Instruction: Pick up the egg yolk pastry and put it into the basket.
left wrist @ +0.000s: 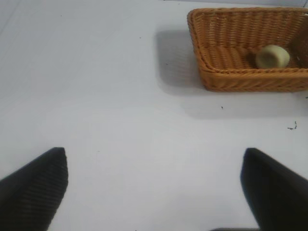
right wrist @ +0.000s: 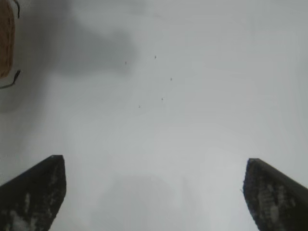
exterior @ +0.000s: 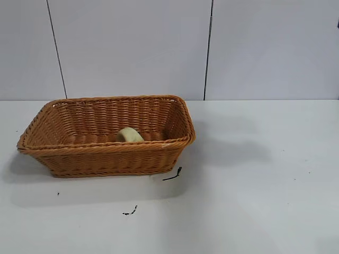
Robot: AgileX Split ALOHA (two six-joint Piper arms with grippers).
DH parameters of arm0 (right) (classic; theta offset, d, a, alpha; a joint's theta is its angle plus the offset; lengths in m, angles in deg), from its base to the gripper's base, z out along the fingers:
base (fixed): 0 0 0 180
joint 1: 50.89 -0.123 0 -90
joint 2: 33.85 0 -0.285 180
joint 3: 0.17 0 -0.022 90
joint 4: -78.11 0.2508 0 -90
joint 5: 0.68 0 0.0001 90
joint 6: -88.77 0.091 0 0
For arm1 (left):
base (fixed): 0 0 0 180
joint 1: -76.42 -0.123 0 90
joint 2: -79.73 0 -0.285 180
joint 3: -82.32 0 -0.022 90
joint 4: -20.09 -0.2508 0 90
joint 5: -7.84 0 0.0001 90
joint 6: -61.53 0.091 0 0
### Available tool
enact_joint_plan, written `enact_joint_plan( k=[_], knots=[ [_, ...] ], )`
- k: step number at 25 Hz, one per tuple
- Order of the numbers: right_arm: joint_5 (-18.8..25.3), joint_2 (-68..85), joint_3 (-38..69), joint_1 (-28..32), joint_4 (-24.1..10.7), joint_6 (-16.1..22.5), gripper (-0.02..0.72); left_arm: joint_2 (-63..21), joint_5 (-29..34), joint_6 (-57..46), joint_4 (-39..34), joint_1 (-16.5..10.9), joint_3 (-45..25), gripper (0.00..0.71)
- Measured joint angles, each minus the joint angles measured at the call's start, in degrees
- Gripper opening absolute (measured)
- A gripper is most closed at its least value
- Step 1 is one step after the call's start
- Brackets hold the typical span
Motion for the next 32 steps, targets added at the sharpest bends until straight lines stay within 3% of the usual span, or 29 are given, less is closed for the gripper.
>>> enact_joint_plan(
  k=[7, 13, 17, 32],
  knots=[
    [-0.23, 23.92, 22.91, 0.00, -0.13, -0.34, 0.691, 0.00, 0.00, 0.00, 0.00, 0.00, 0.00, 0.696],
    [-8.22, 41.74, 38.54, 0.00, -0.78, 2.76, 0.691, 0.00, 0.00, 0.00, 0.00, 0.00, 0.00, 0.696],
    [-9.44, 50.72, 46.45, 0.00, -1.07, 3.25, 0.691, 0.00, 0.00, 0.00, 0.00, 0.00, 0.00, 0.696],
    [-10.81, 70.68, 47.65, -5.34, -1.12, 3.30, 0.691, 0.00, 0.00, 0.00, 0.00, 0.00, 0.00, 0.696]
  ],
)
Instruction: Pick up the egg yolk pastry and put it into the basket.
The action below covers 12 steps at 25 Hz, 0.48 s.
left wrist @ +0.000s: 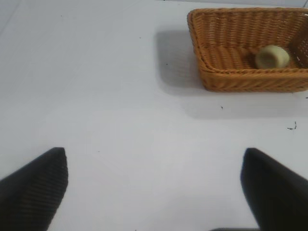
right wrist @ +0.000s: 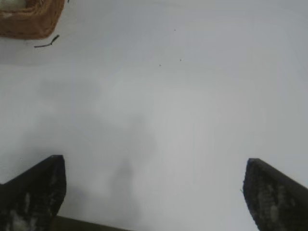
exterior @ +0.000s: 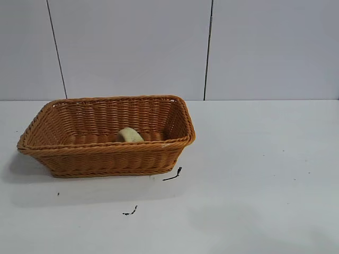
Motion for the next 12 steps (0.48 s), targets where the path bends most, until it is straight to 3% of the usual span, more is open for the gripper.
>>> enact_joint_plan(
  k=[4, 12],
  knots=[
    [0.06, 7.54, 0.00, -0.12, 0.04, 0.00, 0.691, 0.00, 0.00, 0.00, 0.00, 0.00, 0.00, 0.696],
    [0.06, 7.85, 0.14, -0.50, 0.04, 0.00, 0.691, 0.00, 0.00, 0.00, 0.00, 0.00, 0.00, 0.696]
  ],
)
